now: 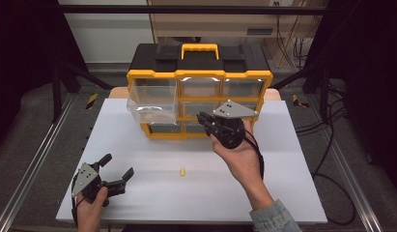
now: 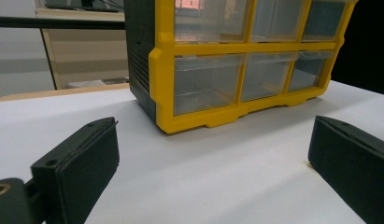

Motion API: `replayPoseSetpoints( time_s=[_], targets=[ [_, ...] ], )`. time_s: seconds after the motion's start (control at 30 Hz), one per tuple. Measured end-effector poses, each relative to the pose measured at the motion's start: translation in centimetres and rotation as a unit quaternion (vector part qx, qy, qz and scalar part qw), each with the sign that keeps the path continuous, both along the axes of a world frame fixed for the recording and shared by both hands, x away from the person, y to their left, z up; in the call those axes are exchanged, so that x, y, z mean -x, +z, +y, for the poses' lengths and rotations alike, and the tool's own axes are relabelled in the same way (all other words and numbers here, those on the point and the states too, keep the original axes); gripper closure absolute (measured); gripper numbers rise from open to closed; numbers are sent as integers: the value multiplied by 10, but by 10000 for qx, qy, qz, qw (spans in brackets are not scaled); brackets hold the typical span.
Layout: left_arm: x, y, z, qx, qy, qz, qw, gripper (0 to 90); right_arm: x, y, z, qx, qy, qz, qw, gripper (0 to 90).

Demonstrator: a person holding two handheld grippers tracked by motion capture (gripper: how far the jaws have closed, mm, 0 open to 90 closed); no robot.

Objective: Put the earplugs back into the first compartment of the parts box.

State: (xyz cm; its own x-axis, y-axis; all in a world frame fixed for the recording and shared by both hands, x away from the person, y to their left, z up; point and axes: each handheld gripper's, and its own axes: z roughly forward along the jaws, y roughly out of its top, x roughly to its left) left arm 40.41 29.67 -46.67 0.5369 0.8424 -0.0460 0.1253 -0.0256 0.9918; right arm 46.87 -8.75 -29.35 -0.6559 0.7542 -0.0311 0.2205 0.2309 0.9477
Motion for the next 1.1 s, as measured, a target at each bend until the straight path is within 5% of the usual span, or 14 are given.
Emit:
replayPoseSetpoints(
  time_s=[0.63,1.1],
  targets=[
    [0,0,-3,-94,-24,-9,10000,15,-15,65,15,-230,80,-534,9983,841],
    [0,1,-3,-93,-29,-4,10000,15,-24,78,55,-503,432,-593,9960,834]
  ],
)
